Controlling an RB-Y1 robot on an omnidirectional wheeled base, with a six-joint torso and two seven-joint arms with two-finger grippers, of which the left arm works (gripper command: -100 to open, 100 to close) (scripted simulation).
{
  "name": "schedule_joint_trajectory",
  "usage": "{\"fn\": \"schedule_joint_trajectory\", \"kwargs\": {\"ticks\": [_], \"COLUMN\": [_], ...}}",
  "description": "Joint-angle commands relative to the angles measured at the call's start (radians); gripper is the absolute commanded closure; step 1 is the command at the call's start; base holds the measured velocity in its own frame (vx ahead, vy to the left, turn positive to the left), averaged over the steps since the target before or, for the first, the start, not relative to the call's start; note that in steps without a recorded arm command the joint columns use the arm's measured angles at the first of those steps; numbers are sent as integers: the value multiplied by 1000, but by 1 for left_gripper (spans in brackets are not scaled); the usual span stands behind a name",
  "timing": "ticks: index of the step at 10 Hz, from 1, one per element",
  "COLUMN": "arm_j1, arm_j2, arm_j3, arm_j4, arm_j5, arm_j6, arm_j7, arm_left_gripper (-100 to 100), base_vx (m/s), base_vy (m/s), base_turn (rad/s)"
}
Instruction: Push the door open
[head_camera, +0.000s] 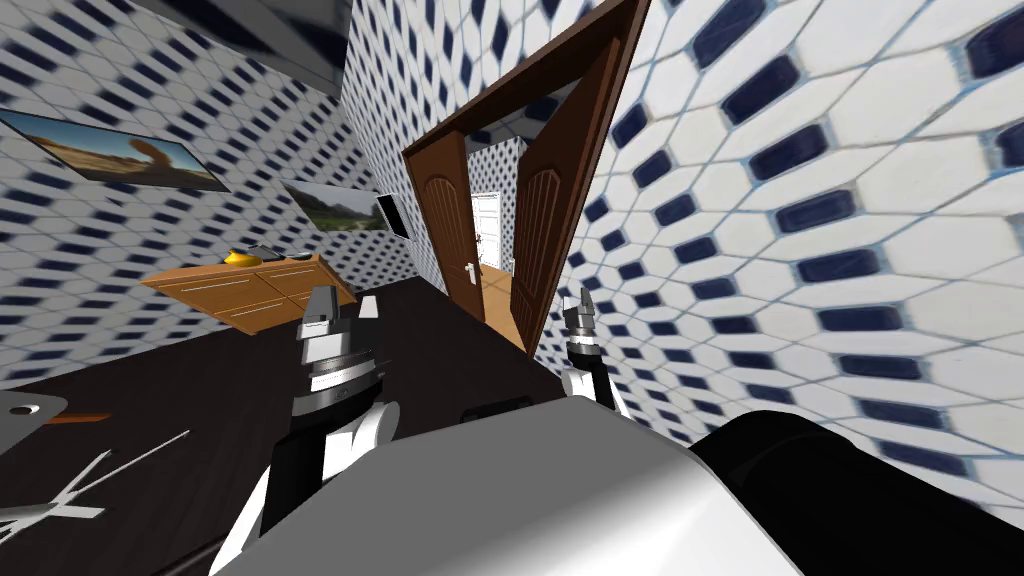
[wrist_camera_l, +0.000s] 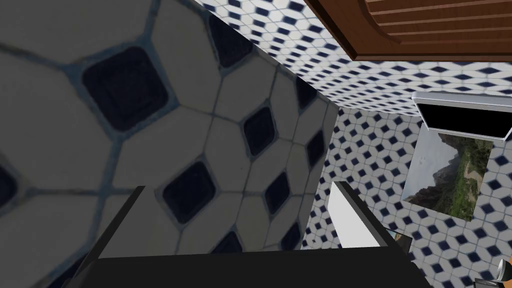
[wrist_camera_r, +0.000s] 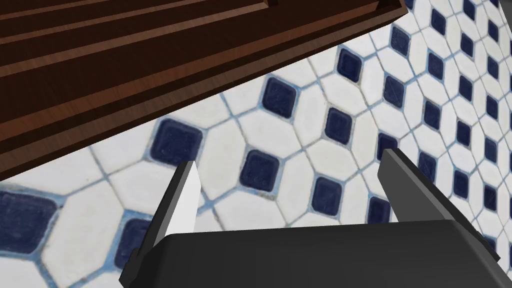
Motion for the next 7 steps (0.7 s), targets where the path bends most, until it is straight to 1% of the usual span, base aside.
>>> {"fn": "schedule_joint_trajectory", "kwargs": {"ticks": [1, 3, 6, 7], "arm_j1": [-12, -27, -62, -68], "arm_j2": [8, 15, 32, 34], "arm_j3": [-14, -32, -72, -80], "arm_j4": [23, 51, 116, 128], "arm_j5": [0, 0, 0, 0], "arm_j6": [3, 7, 16, 18], "arm_j7": [4, 8, 18, 20], "arm_left_gripper": [-100, -100, -100, -100], "base_vx": [136, 198, 231, 169], "base_vy": [41, 87, 64, 76], "base_turn": [-14, -18, -20, -13]}}
